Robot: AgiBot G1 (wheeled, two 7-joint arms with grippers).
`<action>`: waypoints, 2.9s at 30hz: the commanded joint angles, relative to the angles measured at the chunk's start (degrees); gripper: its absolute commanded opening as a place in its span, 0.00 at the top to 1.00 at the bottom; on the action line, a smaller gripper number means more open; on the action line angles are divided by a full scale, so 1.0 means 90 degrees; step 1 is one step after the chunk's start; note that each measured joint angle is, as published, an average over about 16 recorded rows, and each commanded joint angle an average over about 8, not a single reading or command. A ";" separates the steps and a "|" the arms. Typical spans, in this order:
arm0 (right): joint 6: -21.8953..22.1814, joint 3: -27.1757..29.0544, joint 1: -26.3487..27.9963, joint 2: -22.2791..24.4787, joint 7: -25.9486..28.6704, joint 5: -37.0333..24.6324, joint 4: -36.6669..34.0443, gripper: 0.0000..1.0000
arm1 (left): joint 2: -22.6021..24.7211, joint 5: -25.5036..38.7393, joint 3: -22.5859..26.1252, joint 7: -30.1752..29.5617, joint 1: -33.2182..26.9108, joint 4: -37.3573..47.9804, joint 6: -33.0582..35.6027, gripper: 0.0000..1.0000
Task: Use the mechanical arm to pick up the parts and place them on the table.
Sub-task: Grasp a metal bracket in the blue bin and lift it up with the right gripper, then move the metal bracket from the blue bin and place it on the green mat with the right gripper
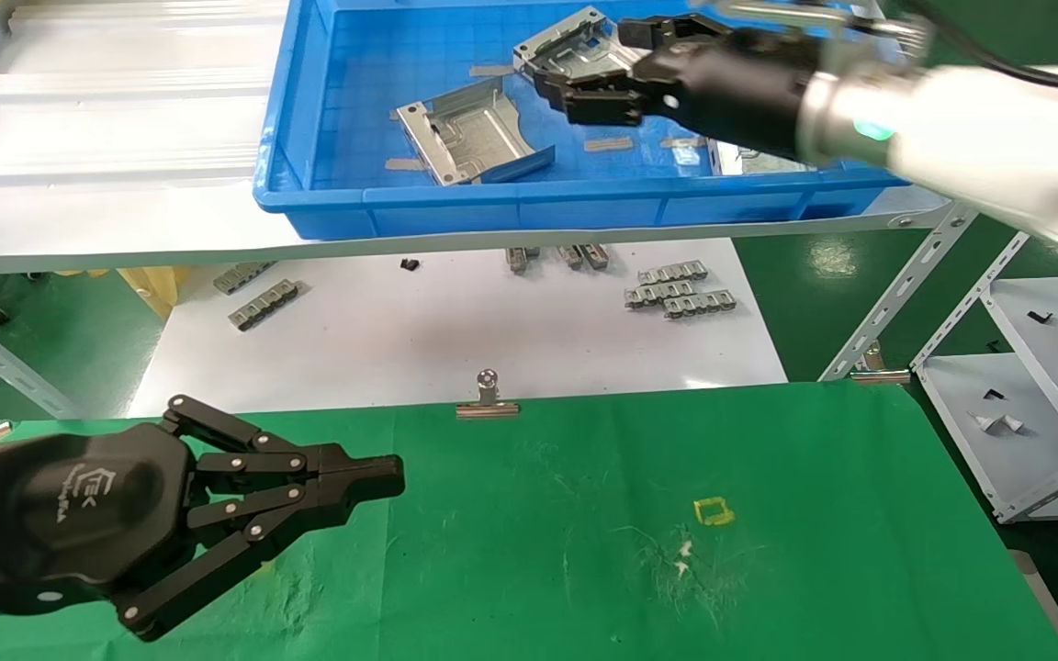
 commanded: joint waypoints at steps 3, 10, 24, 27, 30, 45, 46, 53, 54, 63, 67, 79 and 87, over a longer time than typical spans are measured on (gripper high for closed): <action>0.0518 -0.0438 0.0713 -0.0821 0.0144 -0.0774 -0.1192 0.65 | 0.0000 0.0000 0.0000 0.0000 0.0000 0.0000 0.0000 1.00; 0.0739 -0.1087 0.1258 -0.1407 0.0341 -0.1262 -0.2160 1.00 | 0.0000 0.0000 0.0000 0.0000 0.0000 0.0000 0.0000 1.00; 0.1605 -0.2439 0.1216 -0.1433 0.1828 -0.1053 -0.1592 1.00 | 0.0000 -0.0001 0.0001 0.0000 0.0000 0.0000 0.0000 1.00; 0.1765 -0.2707 0.1210 -0.1428 0.2064 -0.1003 -0.1505 1.00 | 0.0000 -0.0001 0.0001 0.0001 0.0000 0.0000 0.0000 1.00; 0.1933 -0.2930 0.1210 -0.1422 0.2257 -0.0937 -0.1456 1.00 | 0.0000 -0.0001 0.0001 0.0001 0.0000 0.0000 0.0000 1.00; 0.2457 -0.3704 0.1219 -0.1396 0.2602 -0.0525 -0.1323 1.00 | -0.0001 -0.0001 0.0002 0.0001 -0.0001 0.0000 -0.0001 1.00; 0.2466 -0.3734 0.1222 -0.1394 0.2588 -0.0489 -0.1320 1.00 | -0.0001 -0.0001 0.0002 0.0001 -0.0001 0.0000 -0.0001 1.00; 0.2486 -0.3887 0.1252 -0.1376 0.2423 -0.0195 -0.1341 1.00 | -0.0001 -0.0001 0.0002 0.0001 -0.0001 0.0000 -0.0001 1.00; 0.2480 -0.3896 0.1264 -0.1370 0.2381 -0.0149 -0.1343 1.00 | -0.0001 -0.0001 0.0002 0.0001 -0.0001 0.0000 -0.0001 1.00; 0.2021 -0.3576 0.1591 -0.1078 0.1635 0.0523 -0.1123 1.00 | -0.0001 -0.0002 0.0003 0.0001 -0.0001 0.0000 -0.0001 1.00; 0.1395 -0.3210 0.1697 -0.0594 0.0995 0.1028 -0.0697 1.00 | -0.0001 -0.0002 0.0003 0.0001 -0.0001 0.0000 -0.0001 1.00; -0.1972 -0.2303 0.1336 0.1587 -0.1192 0.2728 0.0973 1.00 | -0.0001 -0.0002 0.0003 0.0002 -0.0001 0.0000 -0.0001 0.00; -0.4242 -0.2366 0.0957 0.2751 -0.2177 0.3196 0.1655 1.00 | -0.0001 -0.0002 0.0003 0.0002 -0.0001 0.0000 -0.0001 0.00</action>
